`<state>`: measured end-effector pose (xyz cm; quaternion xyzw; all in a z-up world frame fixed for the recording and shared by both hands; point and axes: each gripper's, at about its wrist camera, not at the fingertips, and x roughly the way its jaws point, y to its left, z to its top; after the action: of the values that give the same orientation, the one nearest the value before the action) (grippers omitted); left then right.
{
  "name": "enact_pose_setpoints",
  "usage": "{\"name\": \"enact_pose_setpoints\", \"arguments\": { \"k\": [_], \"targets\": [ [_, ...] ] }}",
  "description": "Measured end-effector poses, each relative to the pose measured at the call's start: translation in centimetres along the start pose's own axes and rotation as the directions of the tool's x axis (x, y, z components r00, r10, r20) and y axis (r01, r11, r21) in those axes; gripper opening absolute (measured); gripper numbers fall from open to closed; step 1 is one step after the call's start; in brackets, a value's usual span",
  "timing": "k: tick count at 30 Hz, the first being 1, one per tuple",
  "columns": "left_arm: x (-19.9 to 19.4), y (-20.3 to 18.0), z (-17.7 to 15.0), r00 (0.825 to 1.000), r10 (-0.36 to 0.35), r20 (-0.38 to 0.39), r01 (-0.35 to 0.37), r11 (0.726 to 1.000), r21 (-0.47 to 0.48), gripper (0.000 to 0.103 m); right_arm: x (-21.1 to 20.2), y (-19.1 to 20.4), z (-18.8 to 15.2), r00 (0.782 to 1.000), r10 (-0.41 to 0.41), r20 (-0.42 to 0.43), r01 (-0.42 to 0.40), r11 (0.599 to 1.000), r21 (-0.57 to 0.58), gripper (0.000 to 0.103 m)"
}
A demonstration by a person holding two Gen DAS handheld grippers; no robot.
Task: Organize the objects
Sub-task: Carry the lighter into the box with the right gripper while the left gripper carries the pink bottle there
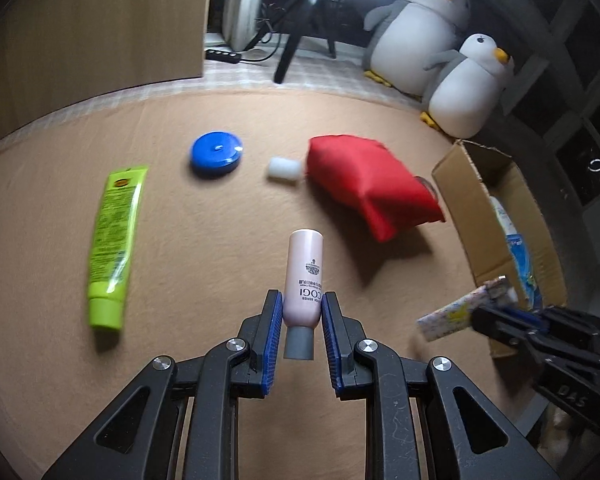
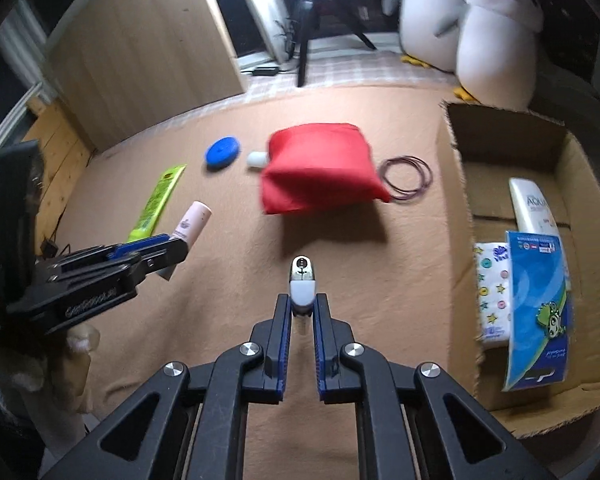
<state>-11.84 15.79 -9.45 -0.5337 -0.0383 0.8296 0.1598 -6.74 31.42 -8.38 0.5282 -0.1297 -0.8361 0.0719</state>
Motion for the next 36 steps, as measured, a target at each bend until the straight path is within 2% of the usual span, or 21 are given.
{"name": "enact_pose_setpoints", "arguments": {
  "k": [5,10,14,18,24,29,33,34,35,36],
  "targets": [
    [-0.4,-1.2,0.4,1.000,-0.007,0.002,0.007,1.000,0.011,0.022,0.4,-0.7,-0.1,1.000,0.017,0.009,-0.017,1.000,0.020,0.010],
    [-1.0,-2.7,1.2,0.999,-0.028,0.023,0.027,0.999,0.029,0.022,-3.0,-2.0,0.3,0.996,0.017,0.086,-0.022,0.998,0.061,0.010],
    [-1.3,-5.8,2.6,0.997,-0.067,0.042,0.064,0.995,0.076,0.022,-6.3,-3.5,0.8,0.988,-0.044,0.149,0.036,0.998,0.056,0.010],
    [-0.6,-10.1,4.1,0.992,-0.121,0.044,0.115,0.985,0.128,0.022,-9.2,-6.4,1.0,0.968,-0.160,0.195,0.148,0.986,0.073,0.010],
    [1.8,-16.5,5.9,0.985,-0.173,0.023,0.165,0.969,0.184,0.022,-10.7,-11.5,0.7,0.950,-0.254,0.182,0.230,0.963,0.143,0.010],
    [4.2,-20.5,6.8,0.986,-0.166,0.009,0.160,0.961,0.224,0.022,-10.3,-14.0,0.6,0.950,-0.273,0.151,0.248,0.955,0.162,0.010],
    [5.2,-22.2,7.2,0.986,-0.165,0.005,0.158,0.956,0.246,0.022,-9.6,-14.9,0.5,0.958,-0.256,0.131,0.234,0.958,0.162,0.010],
    [5.2,-22.5,7.3,0.986,-0.166,0.008,0.159,0.955,0.251,0.023,-9.5,-15.0,0.5,0.961,-0.247,0.127,0.226,0.961,0.160,0.010],
    [5.2,-22.8,7.4,0.987,-0.163,0.009,0.156,0.954,0.255,0.032,-9.5,-14.9,0.4,0.962,-0.240,0.126,0.220,0.963,0.158,0.012],
    [5.0,-22.7,7.4,0.986,-0.166,0.013,0.158,0.954,0.254,0.043,-9.5,-15.0,0.4,0.964,-0.236,0.127,0.215,0.964,0.159,0.023]
  ]
}}
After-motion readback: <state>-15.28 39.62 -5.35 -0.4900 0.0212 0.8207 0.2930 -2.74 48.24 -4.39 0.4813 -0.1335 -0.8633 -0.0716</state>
